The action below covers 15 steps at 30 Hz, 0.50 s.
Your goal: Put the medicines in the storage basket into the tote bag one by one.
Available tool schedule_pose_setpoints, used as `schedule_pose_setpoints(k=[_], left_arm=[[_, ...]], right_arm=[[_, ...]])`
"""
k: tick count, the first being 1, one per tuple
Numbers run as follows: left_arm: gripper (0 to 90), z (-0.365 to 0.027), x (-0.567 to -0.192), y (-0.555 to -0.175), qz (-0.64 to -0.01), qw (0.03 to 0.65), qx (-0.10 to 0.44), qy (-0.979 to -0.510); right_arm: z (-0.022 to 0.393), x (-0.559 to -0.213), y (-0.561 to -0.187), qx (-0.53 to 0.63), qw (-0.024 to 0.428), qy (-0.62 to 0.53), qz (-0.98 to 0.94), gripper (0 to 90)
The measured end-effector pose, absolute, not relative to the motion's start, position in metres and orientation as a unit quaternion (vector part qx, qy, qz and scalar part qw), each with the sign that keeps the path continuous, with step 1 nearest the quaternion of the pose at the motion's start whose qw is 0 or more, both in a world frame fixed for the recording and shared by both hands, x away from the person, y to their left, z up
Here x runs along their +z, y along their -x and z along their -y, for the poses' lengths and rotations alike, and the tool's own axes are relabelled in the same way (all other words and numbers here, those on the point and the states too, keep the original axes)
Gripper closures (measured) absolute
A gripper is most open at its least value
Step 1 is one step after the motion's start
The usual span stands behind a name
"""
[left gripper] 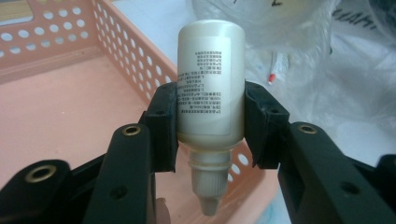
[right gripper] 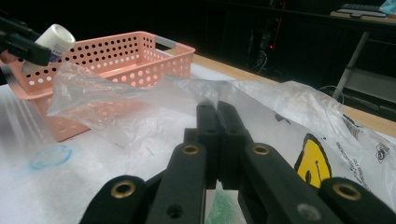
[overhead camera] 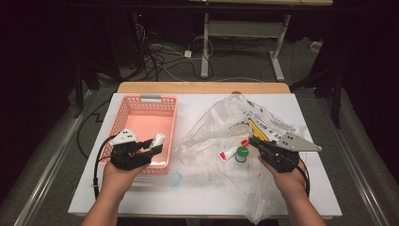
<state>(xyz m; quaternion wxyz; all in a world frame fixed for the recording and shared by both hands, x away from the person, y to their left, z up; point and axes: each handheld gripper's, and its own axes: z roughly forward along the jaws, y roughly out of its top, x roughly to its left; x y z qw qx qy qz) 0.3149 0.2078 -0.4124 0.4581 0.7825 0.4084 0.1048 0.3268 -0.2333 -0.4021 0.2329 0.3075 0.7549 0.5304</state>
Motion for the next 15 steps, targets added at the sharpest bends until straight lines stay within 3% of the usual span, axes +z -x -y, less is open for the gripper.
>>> schedule_pose_setpoints(k=[15], left_arm=[[58.2,-0.19,-0.415,-0.282,-0.385,0.469,0.12,-0.785]], right_arm=[[0.232,-0.402,-0.326,0.53,0.233,-0.304,-0.757,90.0]])
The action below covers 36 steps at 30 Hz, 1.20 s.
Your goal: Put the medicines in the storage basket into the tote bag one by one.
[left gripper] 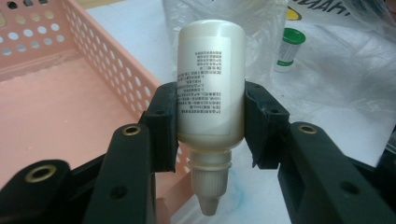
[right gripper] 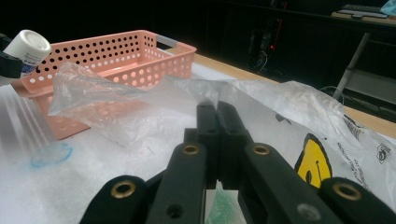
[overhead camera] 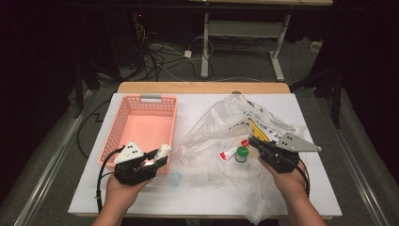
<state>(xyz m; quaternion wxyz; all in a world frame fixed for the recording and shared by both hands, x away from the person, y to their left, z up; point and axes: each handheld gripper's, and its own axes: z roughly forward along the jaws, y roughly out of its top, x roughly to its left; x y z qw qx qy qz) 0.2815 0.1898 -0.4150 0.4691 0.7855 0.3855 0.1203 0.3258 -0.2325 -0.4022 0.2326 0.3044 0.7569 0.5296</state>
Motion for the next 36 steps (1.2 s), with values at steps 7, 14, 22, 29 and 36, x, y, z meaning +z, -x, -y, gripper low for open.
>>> schedule_pose_setpoints(k=[7,14,22,29,36], left_arm=[[58.2,-0.175,-0.409,-0.274,-0.364,0.49,0.107,-0.785],[58.2,-0.159,-0.403,-0.266,-0.345,0.503,0.104,-0.786],[58.2,-0.14,-0.41,-0.264,-0.329,0.495,0.095,-0.799],[58.1,-0.116,-0.419,-0.264,-0.311,0.486,0.084,-0.812],[58.1,-0.089,-0.421,-0.276,-0.301,0.481,0.08,-0.819]], right_arm=[[0.233,-0.401,-0.324,0.53,0.236,-0.303,-0.756,90.0],[0.232,-0.402,-0.325,0.53,0.234,-0.303,-0.756,90.0],[0.232,-0.401,-0.325,0.533,0.235,-0.304,-0.754,90.0],[0.231,-0.399,-0.325,0.535,0.236,-0.303,-0.752,90.0],[0.226,-0.398,-0.325,0.538,0.235,-0.301,-0.752,90.0]])
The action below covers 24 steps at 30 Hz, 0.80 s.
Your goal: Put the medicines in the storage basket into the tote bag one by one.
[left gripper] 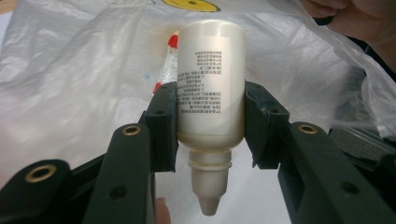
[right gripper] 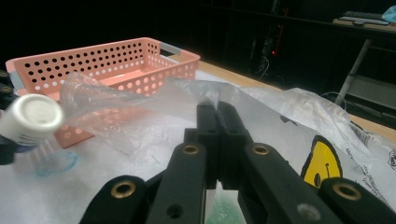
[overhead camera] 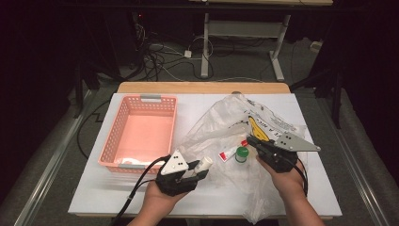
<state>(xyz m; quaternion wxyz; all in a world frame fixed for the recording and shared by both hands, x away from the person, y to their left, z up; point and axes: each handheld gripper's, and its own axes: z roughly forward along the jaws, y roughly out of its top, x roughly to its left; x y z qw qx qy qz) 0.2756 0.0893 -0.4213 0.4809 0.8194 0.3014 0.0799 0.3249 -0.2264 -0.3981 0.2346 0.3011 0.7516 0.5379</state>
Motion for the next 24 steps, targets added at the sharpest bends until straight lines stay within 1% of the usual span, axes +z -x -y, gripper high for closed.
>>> schedule_pose_setpoints(k=[7,9,18,24], left_arm=[[58.1,-0.066,-0.427,-0.298,-0.307,0.477,0.082,-0.819],[58.0,-0.06,-0.429,-0.304,-0.306,0.467,0.091,-0.825],[58.0,-0.035,-0.433,-0.327,-0.305,0.465,0.089,-0.826],[58.0,-0.022,-0.434,-0.346,-0.306,0.452,0.103,-0.832]], right_arm=[[0.224,-0.396,-0.325,0.541,0.237,-0.298,-0.75,90.0],[0.224,-0.396,-0.326,0.541,0.239,-0.295,-0.751,90.0],[0.225,-0.393,-0.329,0.546,0.24,-0.297,-0.746,90.0],[0.226,-0.394,-0.335,0.547,0.237,-0.302,-0.744,90.0]])
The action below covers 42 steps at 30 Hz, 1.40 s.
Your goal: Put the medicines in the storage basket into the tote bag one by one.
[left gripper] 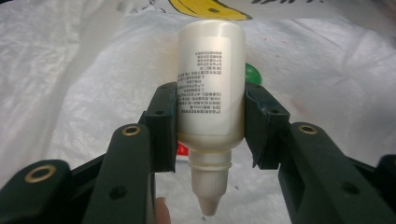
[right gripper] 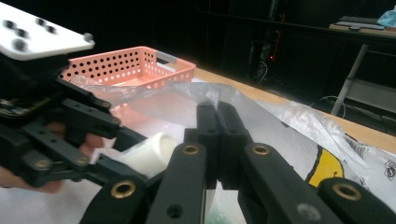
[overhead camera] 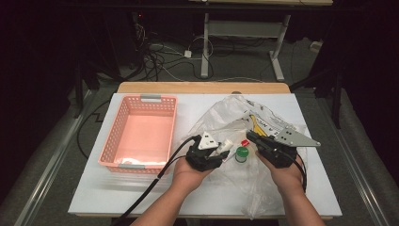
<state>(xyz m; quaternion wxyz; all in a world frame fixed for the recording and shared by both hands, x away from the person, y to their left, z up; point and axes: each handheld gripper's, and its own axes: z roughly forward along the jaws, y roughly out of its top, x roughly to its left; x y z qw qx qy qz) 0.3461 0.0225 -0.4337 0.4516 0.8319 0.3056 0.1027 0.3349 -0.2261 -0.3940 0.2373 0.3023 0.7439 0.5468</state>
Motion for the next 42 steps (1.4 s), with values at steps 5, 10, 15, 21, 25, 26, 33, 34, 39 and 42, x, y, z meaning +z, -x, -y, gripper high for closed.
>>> schedule_pose_setpoints(k=[5,10,15,21,25,26,33,34,39,42], left_arm=[[58.0,-0.012,-0.435,-0.362,-0.301,0.445,0.114,-0.836],[58.0,-0.007,-0.439,-0.375,-0.307,0.438,0.114,-0.837],[57.9,-0.008,-0.441,-0.38,-0.316,0.438,0.109,-0.834],[57.9,-0.008,-0.445,-0.378,-0.308,0.424,0.117,-0.844],[57.9,-0.008,-0.447,-0.379,-0.312,0.422,0.115,-0.843],[57.9,-0.008,-0.447,-0.379,-0.312,0.423,0.116,-0.843],[57.9,-0.007,-0.446,-0.388,-0.318,0.427,0.111,-0.839],[57.9,-0.006,-0.446,-0.39,-0.32,0.426,0.112,-0.839],[57.8,-0.004,-0.452,-0.4,-0.339,0.429,0.1,-0.831],[57.7,-0.001,-0.456,-0.404,-0.343,0.42,0.102,-0.834]], right_arm=[[0.227,-0.395,-0.34,0.549,0.233,-0.308,-0.741,90.0],[0.227,-0.397,-0.343,0.548,0.229,-0.313,-0.741,90.0],[0.228,-0.398,-0.345,0.548,0.231,-0.314,-0.74,90.0],[0.227,-0.397,-0.344,0.549,0.23,-0.31,-0.741,90.0],[0.226,-0.398,-0.344,0.549,0.23,-0.311,-0.741,90.0],[0.226,-0.398,-0.344,0.548,0.231,-0.311,-0.741,90.0],[0.226,-0.397,-0.345,0.551,0.23,-0.314,-0.738,90.0],[0.227,-0.397,-0.345,0.551,0.232,-0.314,-0.738,90.0],[0.228,-0.397,-0.346,0.552,0.232,-0.315,-0.737,90.0],[0.228,-0.397,-0.346,0.552,0.23,-0.318,-0.735,90.0]])
